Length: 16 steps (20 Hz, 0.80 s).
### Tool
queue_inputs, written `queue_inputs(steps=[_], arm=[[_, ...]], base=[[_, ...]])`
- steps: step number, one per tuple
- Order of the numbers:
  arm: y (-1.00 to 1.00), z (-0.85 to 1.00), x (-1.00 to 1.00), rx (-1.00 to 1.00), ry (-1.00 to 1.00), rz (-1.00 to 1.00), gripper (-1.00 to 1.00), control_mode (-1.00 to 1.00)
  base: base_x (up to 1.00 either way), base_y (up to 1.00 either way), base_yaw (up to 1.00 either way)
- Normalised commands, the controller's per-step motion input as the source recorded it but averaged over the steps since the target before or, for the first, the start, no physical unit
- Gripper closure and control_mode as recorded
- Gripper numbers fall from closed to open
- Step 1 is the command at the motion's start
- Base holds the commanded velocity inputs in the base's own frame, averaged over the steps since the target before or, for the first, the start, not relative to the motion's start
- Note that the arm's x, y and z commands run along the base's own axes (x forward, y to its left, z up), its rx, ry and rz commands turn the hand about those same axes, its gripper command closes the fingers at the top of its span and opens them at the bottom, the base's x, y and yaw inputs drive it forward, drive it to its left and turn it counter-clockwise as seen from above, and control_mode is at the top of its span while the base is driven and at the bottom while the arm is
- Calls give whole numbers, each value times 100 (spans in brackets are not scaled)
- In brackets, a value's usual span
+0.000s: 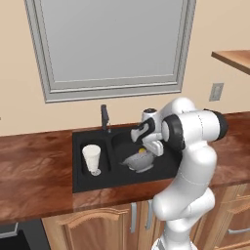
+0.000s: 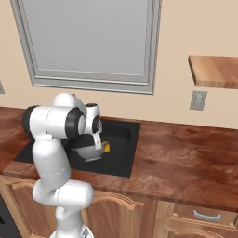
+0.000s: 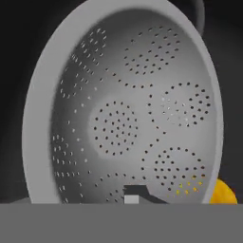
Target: Pick the colander and jug and place them in the sink. Then turn on the water.
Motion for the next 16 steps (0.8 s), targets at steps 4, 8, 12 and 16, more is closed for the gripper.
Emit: queue_inputs(steps=[4,8,12,16], arm=[[0,-40,37,0,-24,10,100,-100],[-3,-39,1,4,-33,12,100,-100],[-14,-69,-12,0,-18,4,100,-100],[-1,-86,-16,0,-8,0,100,-100]], base=[[0,0,0],[0,0,0],[0,0,0],[0,0,0]])
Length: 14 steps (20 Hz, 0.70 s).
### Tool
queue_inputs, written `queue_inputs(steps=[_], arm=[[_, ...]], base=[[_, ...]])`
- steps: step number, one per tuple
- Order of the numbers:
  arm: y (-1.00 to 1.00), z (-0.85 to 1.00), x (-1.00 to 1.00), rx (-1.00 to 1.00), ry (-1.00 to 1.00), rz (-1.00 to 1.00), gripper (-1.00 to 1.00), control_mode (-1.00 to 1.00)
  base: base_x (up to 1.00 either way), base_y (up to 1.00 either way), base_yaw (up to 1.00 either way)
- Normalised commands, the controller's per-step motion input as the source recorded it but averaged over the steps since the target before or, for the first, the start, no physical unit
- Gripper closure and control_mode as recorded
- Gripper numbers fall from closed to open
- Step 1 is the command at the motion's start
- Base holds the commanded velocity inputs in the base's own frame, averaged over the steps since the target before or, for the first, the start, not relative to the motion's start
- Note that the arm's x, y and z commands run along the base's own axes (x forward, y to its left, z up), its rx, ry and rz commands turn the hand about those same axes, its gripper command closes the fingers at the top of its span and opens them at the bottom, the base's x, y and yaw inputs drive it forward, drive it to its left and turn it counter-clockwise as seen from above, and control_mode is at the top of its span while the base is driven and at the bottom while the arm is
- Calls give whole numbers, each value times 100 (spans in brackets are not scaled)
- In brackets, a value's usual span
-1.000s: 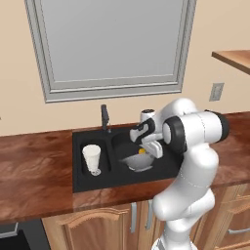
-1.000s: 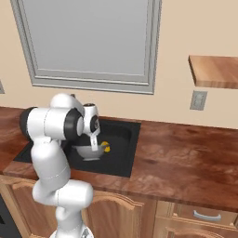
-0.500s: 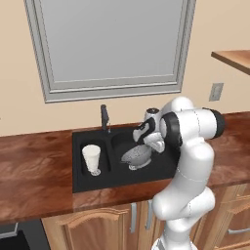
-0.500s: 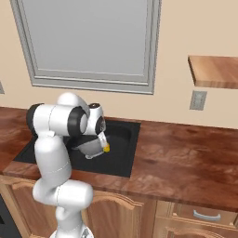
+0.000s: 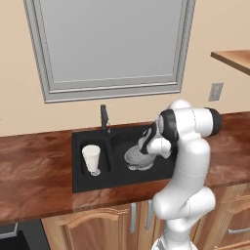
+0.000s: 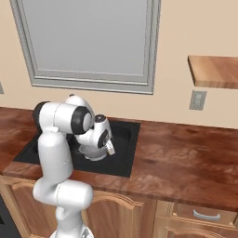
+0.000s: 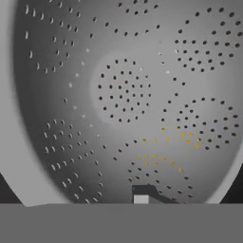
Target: Pick the colander and jug and place them in the sink. Then turn on the water.
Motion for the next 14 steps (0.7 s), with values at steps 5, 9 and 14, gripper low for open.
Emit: queue_inputs(steps=[5,9,14], arm=[[0,-19,-23,3,-1,0,-100,-100],[18,100,-41,7,1,0,-100,-100],[1,100,-66,11,3,-5,-100,-100]], base=[[0,0,0],[0,0,0],[0,0,0]])
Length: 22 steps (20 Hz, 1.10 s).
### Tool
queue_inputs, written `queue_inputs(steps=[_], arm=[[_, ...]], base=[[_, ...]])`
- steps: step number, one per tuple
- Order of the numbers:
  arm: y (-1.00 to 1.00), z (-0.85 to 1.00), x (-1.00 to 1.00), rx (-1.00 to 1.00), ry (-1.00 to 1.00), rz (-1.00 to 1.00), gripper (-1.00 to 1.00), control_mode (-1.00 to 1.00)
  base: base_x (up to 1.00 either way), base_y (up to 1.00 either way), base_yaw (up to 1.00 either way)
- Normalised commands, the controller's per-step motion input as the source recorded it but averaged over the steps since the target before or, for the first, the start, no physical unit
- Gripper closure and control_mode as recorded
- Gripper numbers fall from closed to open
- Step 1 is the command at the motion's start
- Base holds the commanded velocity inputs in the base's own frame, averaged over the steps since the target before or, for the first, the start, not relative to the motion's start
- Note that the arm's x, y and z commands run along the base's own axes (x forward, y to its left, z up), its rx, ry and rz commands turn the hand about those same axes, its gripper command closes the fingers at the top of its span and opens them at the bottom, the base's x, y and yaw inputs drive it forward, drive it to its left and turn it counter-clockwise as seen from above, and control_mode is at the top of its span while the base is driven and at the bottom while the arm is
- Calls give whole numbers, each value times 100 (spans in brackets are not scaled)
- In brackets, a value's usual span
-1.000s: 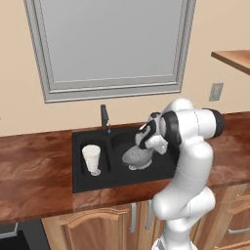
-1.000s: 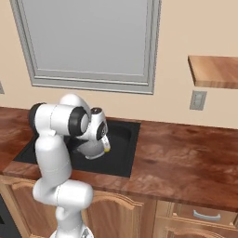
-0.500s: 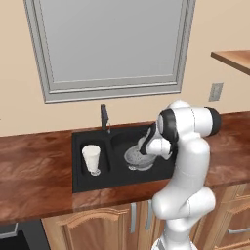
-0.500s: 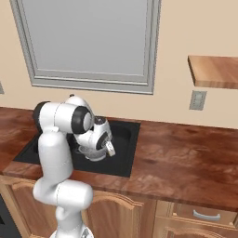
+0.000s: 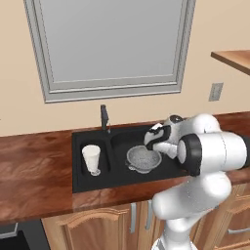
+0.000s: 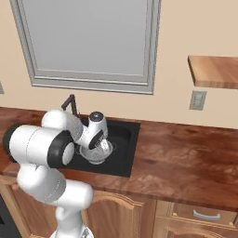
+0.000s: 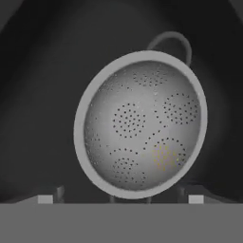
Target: Pick the colander and jug and place them in the sink. Then turn on the water.
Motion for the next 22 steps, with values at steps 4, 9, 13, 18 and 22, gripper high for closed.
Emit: queue_inputs(steps=[4,9,13,18,22], arm=[[21,100,-37,17,17,-11,-100,-100],[46,100,-4,22,29,-10,-100,-100],[37,35,-6,10,22,-1,-100,-100],[55,19,14,27,13,-4,-100,-100],[46,-7,47,40,3,-21,-100,-100]], base=[[0,0,0],[0,0,0],[0,0,0],[0,0,0],[0,0,0]])
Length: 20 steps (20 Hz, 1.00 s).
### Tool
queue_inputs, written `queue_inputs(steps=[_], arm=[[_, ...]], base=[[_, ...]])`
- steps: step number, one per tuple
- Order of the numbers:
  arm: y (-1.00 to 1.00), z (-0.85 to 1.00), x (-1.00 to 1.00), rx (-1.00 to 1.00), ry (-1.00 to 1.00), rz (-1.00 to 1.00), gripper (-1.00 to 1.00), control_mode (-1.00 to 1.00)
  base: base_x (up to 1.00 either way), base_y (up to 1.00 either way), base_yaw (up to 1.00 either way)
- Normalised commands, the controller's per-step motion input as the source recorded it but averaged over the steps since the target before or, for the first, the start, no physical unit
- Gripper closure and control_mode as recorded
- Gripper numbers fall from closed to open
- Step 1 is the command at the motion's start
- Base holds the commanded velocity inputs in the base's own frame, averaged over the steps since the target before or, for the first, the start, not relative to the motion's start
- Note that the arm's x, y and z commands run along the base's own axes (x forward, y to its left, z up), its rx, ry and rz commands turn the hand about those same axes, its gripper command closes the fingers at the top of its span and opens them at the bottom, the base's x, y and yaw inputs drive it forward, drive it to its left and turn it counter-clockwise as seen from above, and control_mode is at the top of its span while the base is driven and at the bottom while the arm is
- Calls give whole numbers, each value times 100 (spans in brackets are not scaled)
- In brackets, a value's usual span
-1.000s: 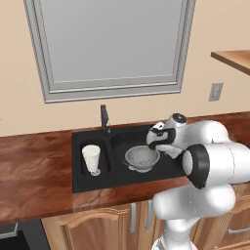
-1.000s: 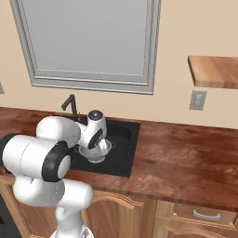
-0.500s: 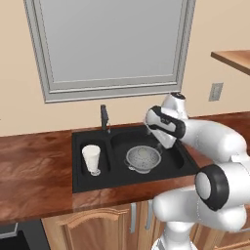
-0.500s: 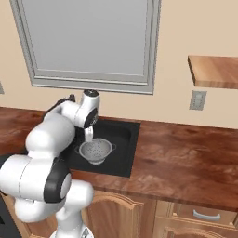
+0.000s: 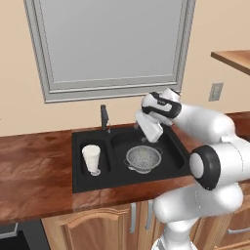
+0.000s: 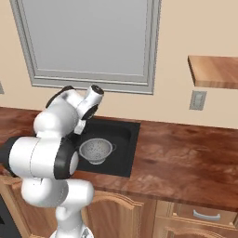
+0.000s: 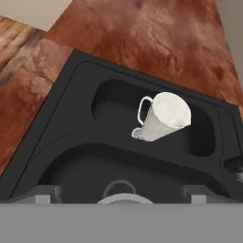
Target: Pick the colander and jug and place them in the sink. Then turn on the water.
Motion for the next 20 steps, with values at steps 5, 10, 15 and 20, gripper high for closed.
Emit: queue_inputs(steps=[5,10,15,20], arm=[[34,-29,41,37,0,-31,-100,-100],[21,-33,55,35,0,-32,-100,-100],[16,-14,70,19,2,-3,-100,-100],[1,-5,70,24,1,4,-100,-100]], base=[[0,0,0],[0,0,0],[0,0,0],[0,0,0]])
